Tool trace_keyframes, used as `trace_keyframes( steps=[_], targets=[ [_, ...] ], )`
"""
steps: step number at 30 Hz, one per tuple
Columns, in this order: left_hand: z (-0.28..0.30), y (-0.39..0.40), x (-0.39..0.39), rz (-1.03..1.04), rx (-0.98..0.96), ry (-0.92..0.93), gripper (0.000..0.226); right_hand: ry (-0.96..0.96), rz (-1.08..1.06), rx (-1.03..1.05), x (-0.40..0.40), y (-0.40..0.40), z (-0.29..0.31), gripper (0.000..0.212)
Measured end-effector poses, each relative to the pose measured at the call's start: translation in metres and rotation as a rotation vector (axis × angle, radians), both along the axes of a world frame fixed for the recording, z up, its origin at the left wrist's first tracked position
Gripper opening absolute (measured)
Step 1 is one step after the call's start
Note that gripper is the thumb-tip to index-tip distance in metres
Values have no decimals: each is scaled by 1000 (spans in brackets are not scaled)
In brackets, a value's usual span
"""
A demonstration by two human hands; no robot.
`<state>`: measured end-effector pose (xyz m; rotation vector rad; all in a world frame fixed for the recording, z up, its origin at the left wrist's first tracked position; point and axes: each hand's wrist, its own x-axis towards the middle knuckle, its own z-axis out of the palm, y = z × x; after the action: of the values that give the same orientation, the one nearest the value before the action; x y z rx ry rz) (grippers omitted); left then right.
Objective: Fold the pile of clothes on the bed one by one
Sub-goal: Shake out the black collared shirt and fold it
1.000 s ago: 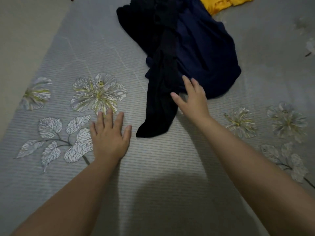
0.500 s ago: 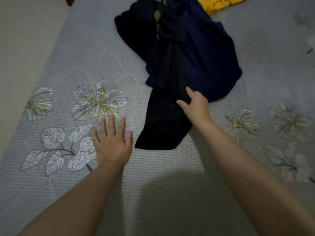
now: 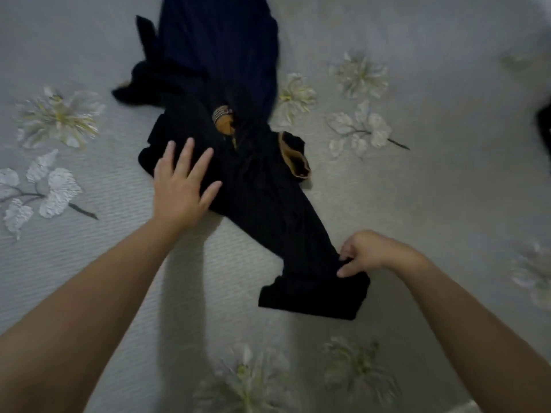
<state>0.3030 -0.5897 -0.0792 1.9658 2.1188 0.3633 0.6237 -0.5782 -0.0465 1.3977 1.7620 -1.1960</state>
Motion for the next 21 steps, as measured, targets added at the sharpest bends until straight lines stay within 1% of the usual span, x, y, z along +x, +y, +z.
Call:
trace_keyframes(
  steps=[1,2,4,5,6,8,10,12,14,16,17,18,19,20,21],
  targets=[
    [0,5,11,13,-42,6,63,-5,-11,107,2,-1,0,30],
    [0,10,21,42,-114,10,65,29,-63,270,0,0,-2,36],
    [-6,17,32,62,-248,46,66,176,-235,605,-18,2,-7,49],
    [-8,17,35,51,-257,40,61,252,-326,674,-31,6,-13,60],
    [-8,14,36,39,-216,-6,52,316,-398,669,-44,11,-18,68],
    [-6,1,33,25,-83,-141,38,331,-461,576,-66,21,-32,71],
    [-2,-14,26,7,-45,-227,31,291,-423,524,-80,25,-43,64],
    [6,-34,17,-2,-60,-234,29,332,-407,540,-80,18,-46,56],
    [16,-61,9,-55,-77,-204,24,447,-444,563,-67,2,-40,50],
    [26,-92,7,-127,-98,-182,27,527,-439,471,-45,-16,-26,45],
    [31,-106,9,-125,-185,-216,29,511,-381,369,-34,-26,-18,41],
    [36,-120,13,-94,-308,-289,27,436,-275,243,-25,-37,-10,36],
    [38,-130,17,-69,-485,-350,23,316,-138,100,-18,-44,-2,32],
    [40,-138,20,-80,-716,-383,22,185,2,-59,-14,-52,5,28],
    [43,-145,24,-117,-946,-370,24,80,117,-191,-13,-56,12,28]
  ],
)
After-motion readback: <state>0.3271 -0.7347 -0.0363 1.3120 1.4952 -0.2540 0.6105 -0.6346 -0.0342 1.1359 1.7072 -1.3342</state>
